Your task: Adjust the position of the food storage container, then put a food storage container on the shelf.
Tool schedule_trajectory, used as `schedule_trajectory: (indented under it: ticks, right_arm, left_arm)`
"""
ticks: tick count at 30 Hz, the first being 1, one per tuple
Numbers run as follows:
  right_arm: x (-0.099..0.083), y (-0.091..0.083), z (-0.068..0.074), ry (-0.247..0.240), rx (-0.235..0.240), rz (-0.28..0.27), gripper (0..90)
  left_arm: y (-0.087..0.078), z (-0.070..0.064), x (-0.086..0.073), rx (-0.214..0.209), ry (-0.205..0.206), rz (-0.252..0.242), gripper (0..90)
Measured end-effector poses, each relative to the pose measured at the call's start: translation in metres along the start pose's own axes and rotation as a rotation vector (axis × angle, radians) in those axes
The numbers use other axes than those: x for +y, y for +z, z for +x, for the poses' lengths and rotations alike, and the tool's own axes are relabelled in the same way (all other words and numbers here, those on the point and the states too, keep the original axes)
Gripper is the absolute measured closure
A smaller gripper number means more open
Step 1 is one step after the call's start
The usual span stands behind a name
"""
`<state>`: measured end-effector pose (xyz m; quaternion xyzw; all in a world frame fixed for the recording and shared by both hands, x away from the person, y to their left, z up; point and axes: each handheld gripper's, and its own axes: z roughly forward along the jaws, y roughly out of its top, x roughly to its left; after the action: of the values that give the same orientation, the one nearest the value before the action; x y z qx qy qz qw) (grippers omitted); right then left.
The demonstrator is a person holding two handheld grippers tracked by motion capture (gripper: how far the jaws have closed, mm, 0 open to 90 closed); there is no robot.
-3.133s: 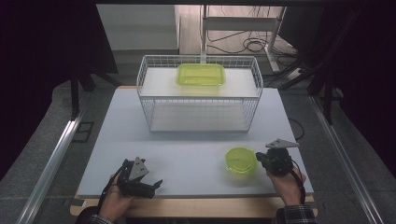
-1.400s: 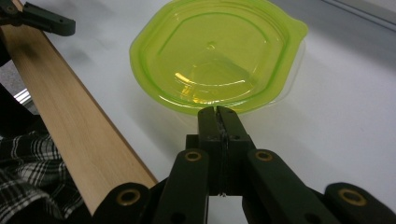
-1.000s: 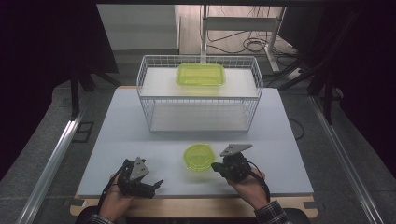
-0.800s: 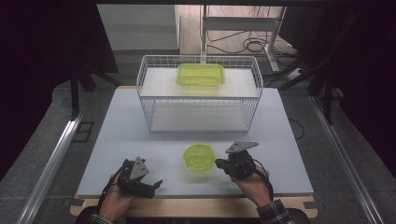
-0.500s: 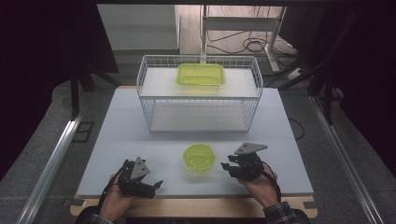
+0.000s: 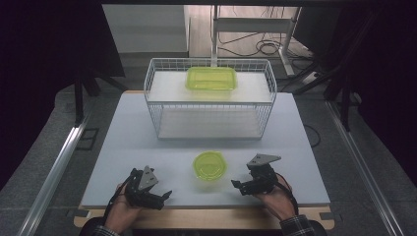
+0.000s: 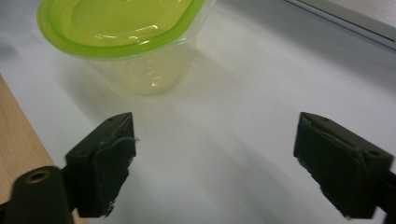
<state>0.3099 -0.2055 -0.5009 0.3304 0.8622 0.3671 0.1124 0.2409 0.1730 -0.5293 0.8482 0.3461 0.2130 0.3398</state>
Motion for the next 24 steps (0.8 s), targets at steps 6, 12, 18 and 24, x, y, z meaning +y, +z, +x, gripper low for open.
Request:
schedule_trajectory:
  ticks: [6, 12, 18, 24]
  right_arm:
    - [0.004, -0.002, -0.005, 0.048, 0.003, -0.03, 6.4]
    - [0.017, -0.006, -0.005, 0.074, 0.03, -0.045, 6.7]
    - [0.039, -0.006, -0.004, 0.089, 0.069, -0.043, 6.7]
    - [0.058, 0.005, -0.005, 0.108, 0.102, -0.036, 22.0]
  left_arm:
    - [0.001, 0.0, 0.0, -0.001, 0.002, 0.001, 4.6]
    - [0.003, -0.002, 0.001, -0.002, 0.013, 0.007, 4.6]
    - [0.002, -0.001, 0.0, 0.001, 0.008, 0.004, 4.7]
    - [0.002, -0.001, 0.0, -0.001, 0.008, 0.005, 4.7]
